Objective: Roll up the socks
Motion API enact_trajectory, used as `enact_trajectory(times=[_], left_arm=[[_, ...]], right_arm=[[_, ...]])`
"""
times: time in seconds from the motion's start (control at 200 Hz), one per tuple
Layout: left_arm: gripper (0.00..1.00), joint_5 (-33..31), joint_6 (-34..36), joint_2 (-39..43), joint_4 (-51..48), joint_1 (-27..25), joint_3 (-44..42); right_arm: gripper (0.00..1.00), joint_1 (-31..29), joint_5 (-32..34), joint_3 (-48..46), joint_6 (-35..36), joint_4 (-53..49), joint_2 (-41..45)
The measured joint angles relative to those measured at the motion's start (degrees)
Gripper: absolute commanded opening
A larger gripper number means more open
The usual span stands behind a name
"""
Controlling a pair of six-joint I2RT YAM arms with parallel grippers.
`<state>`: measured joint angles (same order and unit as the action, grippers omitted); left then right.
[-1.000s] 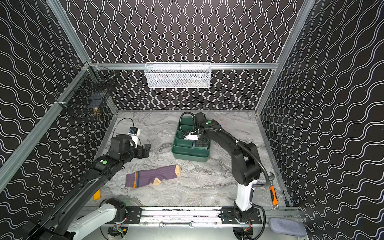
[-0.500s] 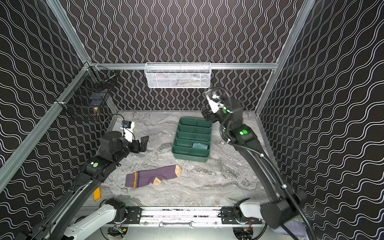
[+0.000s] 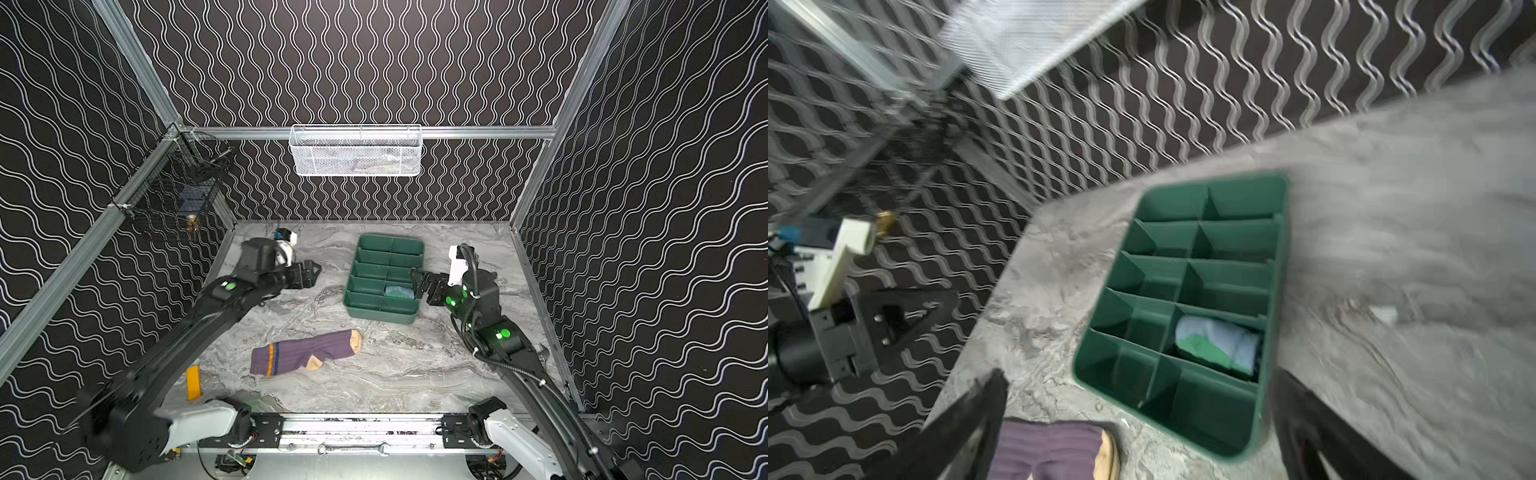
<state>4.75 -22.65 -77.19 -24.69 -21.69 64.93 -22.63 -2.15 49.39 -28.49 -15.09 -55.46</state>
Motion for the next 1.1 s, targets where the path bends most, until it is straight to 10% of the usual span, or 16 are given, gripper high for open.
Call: enact_trajectory(times=[0.215,0.811,1.101], left_arm=[[0.75,1.03,-2.49,-17.31,-1.42,-3.93,10.43],[0.65,-11.91,-0.83,-41.18,-5.81,-8.92,29.14],[0.29,-12.57,-1.14,-44.46,-5.42,-9.73,31.28]], right_arm=[[1.00,0.13,5.68,10.67,-3.58,-19.26,-14.43],[1.00,-0.24,2.05,-5.57,1.77,-12.70,-2.62],[1.00,-0.52,-3.78,-9.07,3.89,-7.98,-2.54]])
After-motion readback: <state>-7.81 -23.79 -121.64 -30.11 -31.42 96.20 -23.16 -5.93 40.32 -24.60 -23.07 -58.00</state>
